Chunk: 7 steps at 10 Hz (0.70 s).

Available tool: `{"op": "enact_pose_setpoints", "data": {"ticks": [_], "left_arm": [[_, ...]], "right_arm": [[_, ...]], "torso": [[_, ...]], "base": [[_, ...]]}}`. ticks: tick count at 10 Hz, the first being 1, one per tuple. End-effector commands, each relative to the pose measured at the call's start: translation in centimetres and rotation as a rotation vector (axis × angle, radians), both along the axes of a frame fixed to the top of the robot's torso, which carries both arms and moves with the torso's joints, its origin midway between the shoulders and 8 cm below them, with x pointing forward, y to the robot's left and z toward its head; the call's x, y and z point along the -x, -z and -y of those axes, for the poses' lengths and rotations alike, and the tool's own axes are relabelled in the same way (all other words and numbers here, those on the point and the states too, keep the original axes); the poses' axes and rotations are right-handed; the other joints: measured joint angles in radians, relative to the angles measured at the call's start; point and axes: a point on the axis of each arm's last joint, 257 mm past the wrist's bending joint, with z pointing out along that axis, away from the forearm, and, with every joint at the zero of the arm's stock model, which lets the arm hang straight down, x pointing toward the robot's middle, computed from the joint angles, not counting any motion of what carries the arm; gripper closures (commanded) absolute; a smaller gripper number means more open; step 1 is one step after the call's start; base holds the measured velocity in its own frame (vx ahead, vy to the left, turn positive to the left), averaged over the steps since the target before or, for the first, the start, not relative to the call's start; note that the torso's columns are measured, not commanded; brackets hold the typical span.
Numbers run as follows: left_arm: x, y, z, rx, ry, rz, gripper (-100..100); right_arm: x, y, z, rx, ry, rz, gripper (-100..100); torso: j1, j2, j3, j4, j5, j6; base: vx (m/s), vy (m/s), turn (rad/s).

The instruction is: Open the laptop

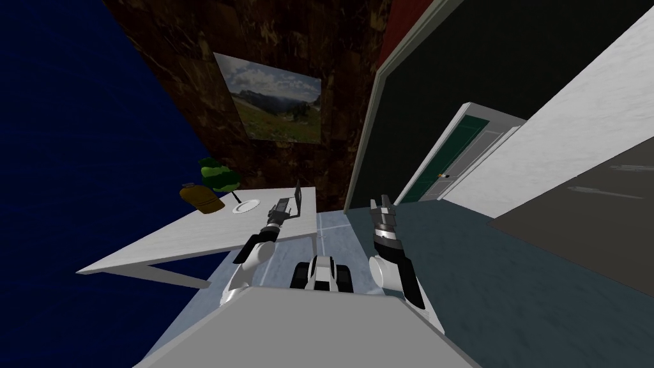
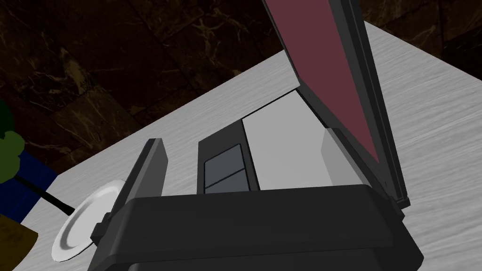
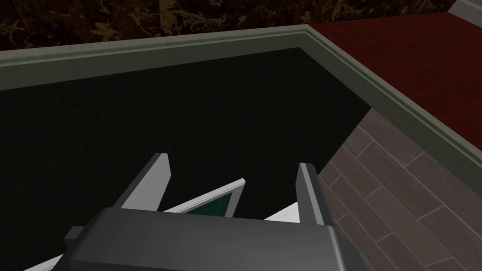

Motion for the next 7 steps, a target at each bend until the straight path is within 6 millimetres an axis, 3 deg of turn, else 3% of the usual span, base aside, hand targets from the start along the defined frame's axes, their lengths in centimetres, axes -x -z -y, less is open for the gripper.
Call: {"op": "enact_pose_setpoints", "data": {"ticks": [1, 7], "left_arm": [[-0.3, -1.0, -0.6, -0.06, 0.027, 0.008, -100], [-1.2, -5.3, -0.5, -0.031, 0.045, 0.11, -100]], "right_arm": [[0.0, 0.0, 0.0, 0.0, 0.0, 0.0, 0], [0.0, 0.0, 0.0, 0.0, 0.0, 0.0, 0]], "torso": [[0.001, -0.001, 0.0, 0.0, 0.0, 0.0], [-0.002, 0.001, 0.0, 0.0, 0.0, 0.0]], "base": [[-0.083, -0.015, 0.011], [-0.128, -0.063, 0.039]]}}
